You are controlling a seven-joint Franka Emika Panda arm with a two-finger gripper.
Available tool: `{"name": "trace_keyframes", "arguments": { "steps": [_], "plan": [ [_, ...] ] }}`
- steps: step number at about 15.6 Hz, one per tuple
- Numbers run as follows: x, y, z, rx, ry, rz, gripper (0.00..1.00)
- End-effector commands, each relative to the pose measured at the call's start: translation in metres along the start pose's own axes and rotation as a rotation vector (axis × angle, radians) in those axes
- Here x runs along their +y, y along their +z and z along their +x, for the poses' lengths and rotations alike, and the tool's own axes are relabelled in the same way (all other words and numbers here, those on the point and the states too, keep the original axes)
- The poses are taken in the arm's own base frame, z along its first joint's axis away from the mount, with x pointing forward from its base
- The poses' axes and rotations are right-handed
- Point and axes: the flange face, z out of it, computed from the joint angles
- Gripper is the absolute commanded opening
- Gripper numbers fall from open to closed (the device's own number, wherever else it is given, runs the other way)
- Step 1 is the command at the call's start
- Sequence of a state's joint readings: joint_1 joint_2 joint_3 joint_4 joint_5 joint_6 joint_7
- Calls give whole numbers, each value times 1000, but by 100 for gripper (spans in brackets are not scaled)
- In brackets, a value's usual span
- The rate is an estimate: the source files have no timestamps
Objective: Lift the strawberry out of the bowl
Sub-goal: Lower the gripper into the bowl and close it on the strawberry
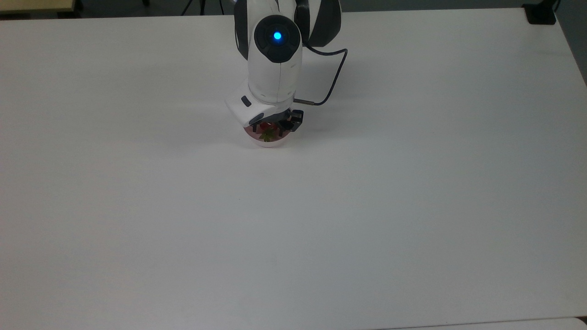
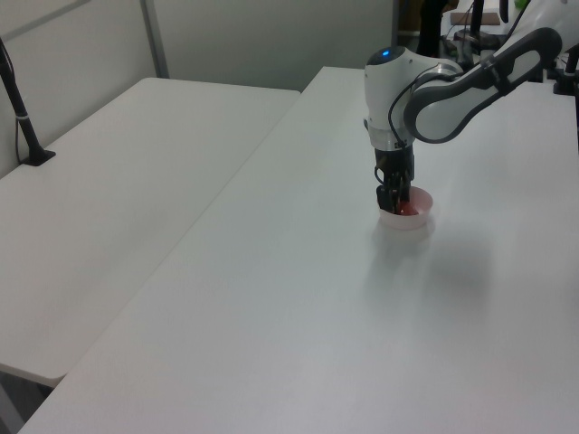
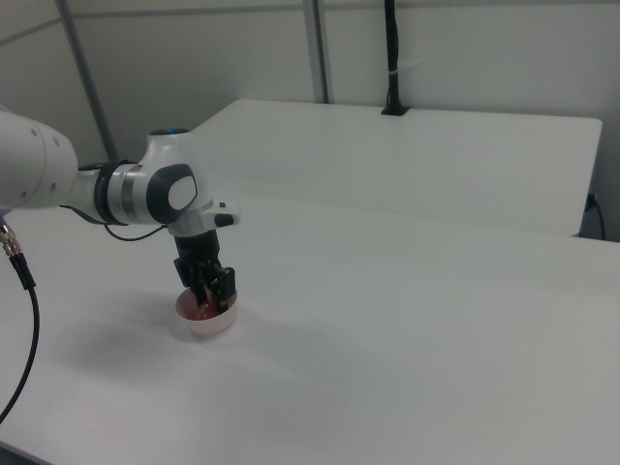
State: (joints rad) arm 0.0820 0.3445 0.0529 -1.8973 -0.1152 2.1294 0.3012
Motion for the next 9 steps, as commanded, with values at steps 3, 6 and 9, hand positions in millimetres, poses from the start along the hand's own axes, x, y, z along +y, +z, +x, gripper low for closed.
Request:
{"name": "trace_keyframes", "arguments": {
  "steps": [3, 6, 9],
  "plan": [
    [0, -11, 1, 35, 13, -3, 33],
    [12, -36, 0, 68, 35, 11, 31],
    [32, -66, -1, 103, 61, 21, 31]
  ]
}}
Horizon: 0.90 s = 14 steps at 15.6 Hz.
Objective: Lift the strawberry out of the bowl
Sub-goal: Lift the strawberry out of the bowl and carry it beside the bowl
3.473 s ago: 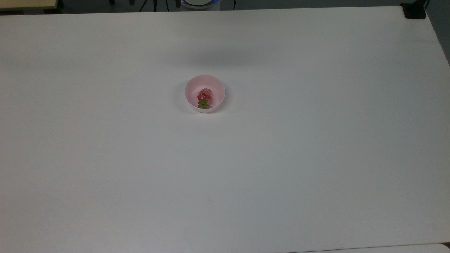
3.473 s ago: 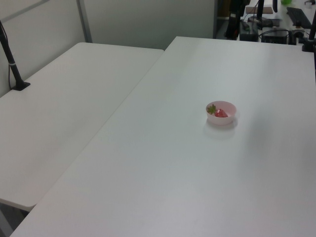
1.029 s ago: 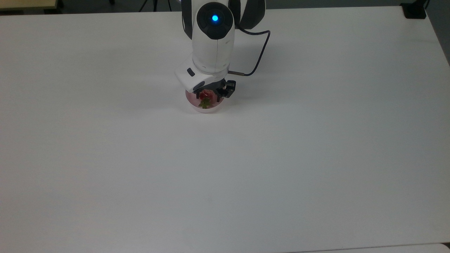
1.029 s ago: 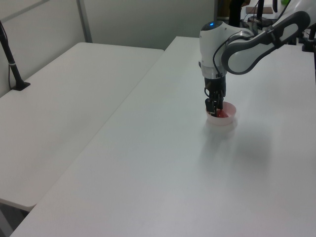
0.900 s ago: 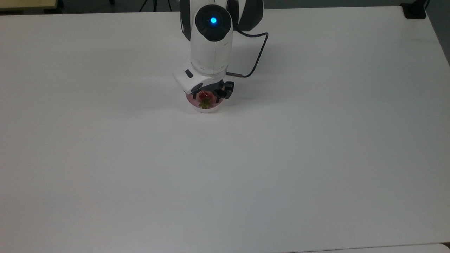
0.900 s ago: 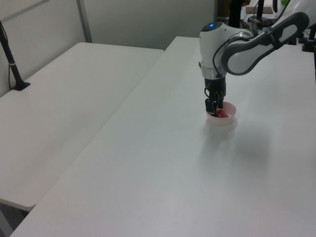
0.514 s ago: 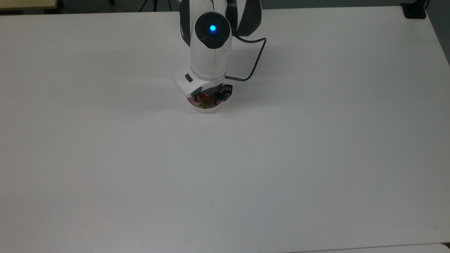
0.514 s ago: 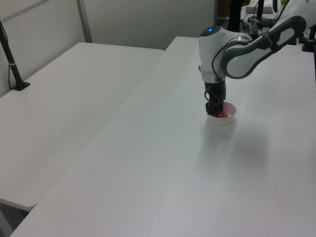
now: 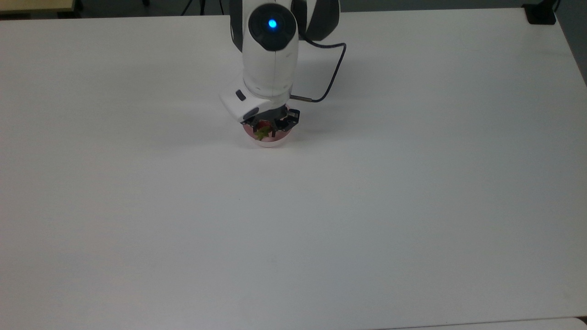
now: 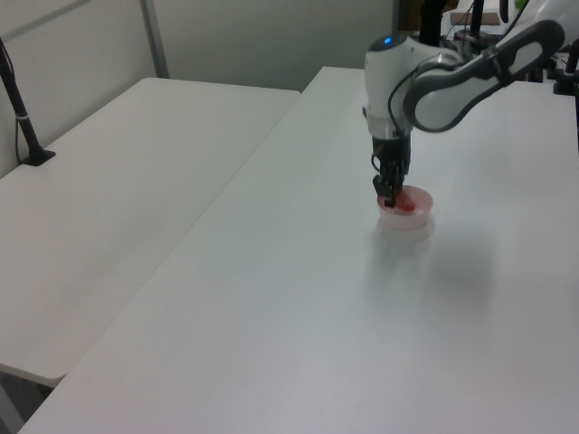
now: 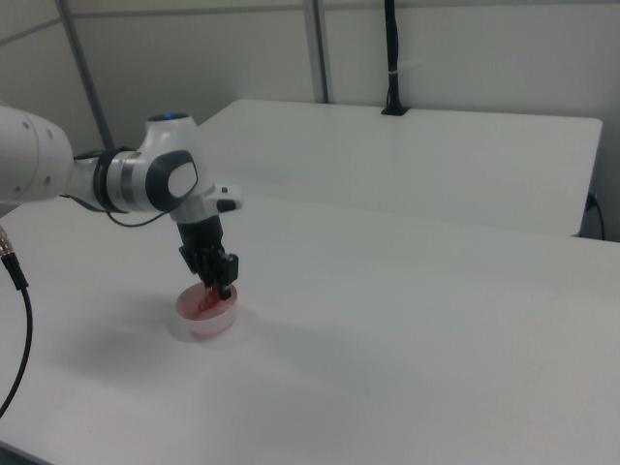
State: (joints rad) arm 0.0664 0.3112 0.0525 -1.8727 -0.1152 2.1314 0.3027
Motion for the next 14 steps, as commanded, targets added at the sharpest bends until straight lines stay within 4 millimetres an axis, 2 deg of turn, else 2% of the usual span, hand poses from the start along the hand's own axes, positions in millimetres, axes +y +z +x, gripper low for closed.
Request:
{"name": "trace_keyframes", "arguments": {
  "steps": [1, 3, 7, 8, 9, 14],
  "plan": [
    [28, -44, 0, 56, 35, 8, 31],
    [40, -53, 12, 74, 0, 10, 31],
    [74, -33, 43, 74, -111, -7, 32],
    [90, -30, 56, 81, -138, -10, 34],
    [100, -26, 60, 78, -151, -13, 36],
    [121, 4, 65, 36, -260, -64, 35]
  ]
}}
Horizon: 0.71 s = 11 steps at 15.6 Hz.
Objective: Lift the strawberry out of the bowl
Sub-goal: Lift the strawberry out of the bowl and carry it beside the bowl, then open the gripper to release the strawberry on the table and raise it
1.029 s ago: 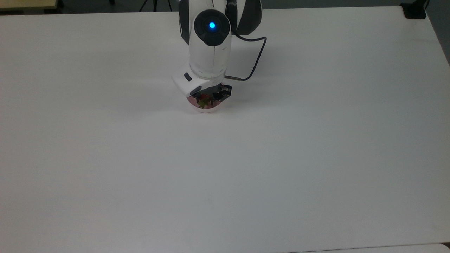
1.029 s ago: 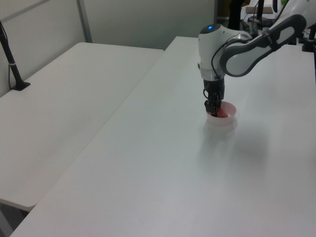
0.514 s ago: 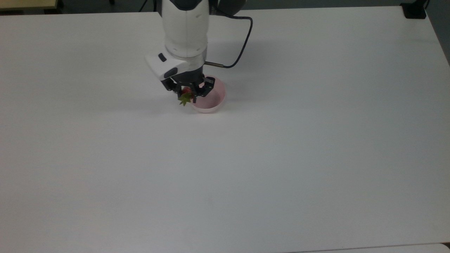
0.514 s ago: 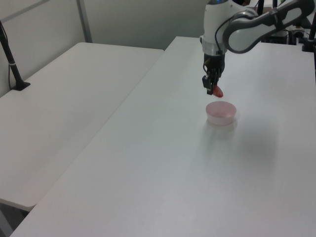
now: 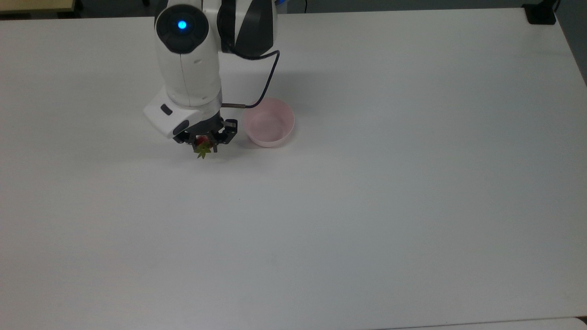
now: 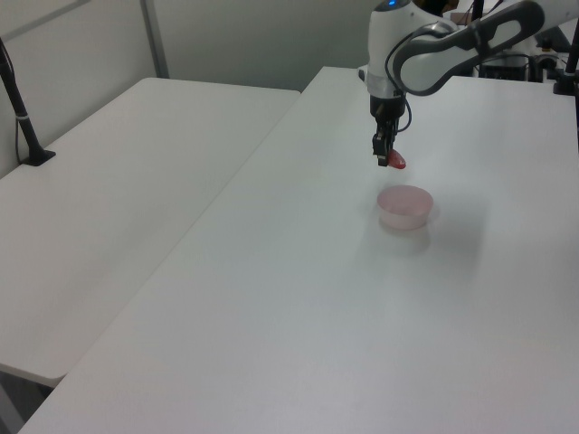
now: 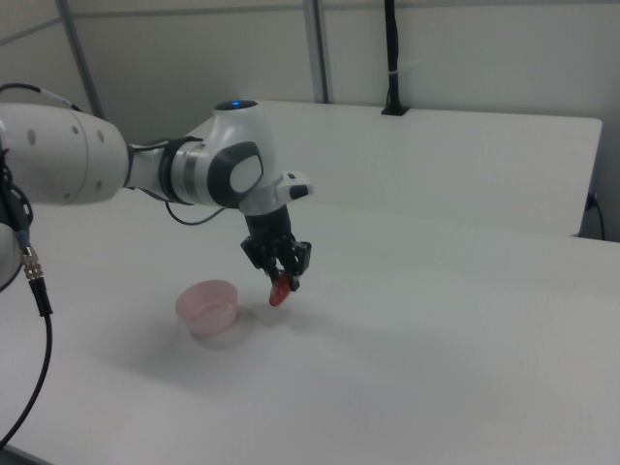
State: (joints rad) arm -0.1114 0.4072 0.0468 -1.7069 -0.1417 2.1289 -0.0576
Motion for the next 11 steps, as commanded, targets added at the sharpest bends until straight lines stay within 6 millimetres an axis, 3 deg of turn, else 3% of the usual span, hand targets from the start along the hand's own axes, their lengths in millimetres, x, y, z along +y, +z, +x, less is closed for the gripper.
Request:
{"name": "trace_keyframes", "arguments": {
  "steps": [1, 3, 4, 6, 7, 9, 11],
  "plan": [
    [12, 16, 4, -29, -90, -58, 35],
    [12, 31, 4, -51, -92, -58, 37],
    [15, 33, 3, -53, -84, -57, 47],
    [16, 32, 3, -51, -66, -51, 91],
    [16, 29, 3, -47, -32, -49, 100],
    [16, 21, 4, -31, 48, -59, 100],
    [16, -4, 4, -3, 90, -60, 100]
  ]
}}
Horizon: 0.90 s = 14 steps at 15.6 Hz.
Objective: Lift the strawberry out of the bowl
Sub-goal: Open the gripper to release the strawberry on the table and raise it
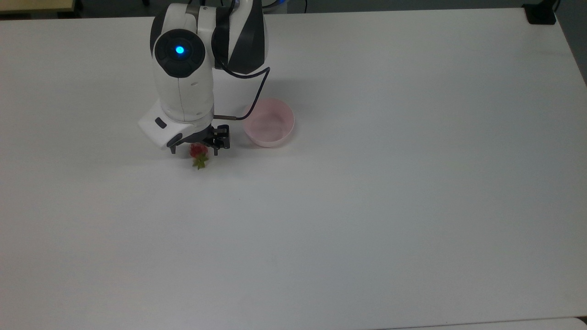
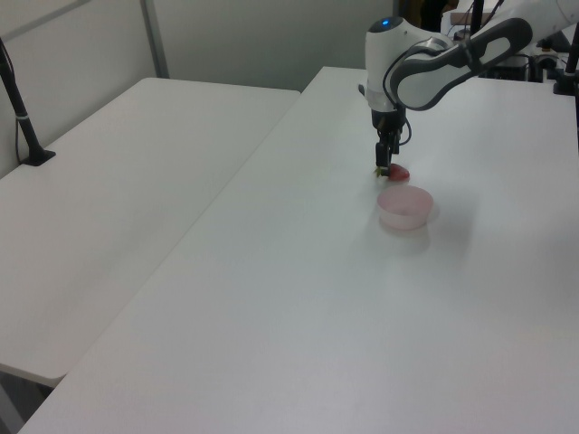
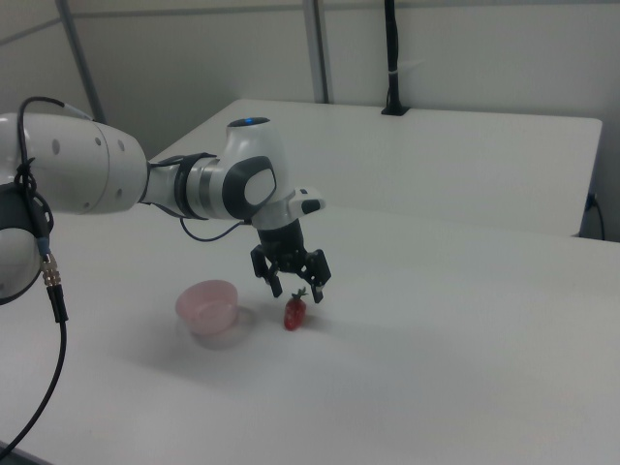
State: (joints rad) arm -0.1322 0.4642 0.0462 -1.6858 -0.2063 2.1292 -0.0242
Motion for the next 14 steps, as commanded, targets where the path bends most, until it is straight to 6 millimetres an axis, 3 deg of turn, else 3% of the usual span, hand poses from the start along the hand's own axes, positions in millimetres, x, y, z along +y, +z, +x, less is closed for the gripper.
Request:
{"name": "trace_keyframes", "arguments": {
  "steps": [1, 4, 6, 10, 14],
  "plan": [
    [3, -51, -3, 58, 93, -12, 100],
    [1, -103, -18, 58, 134, -18, 100],
    [3, -147, -30, 97, 186, 3, 100],
    [-5, -231, -77, 34, 265, 84, 100],
    [-20, -281, -126, -49, 279, 162, 100]
  ]
}}
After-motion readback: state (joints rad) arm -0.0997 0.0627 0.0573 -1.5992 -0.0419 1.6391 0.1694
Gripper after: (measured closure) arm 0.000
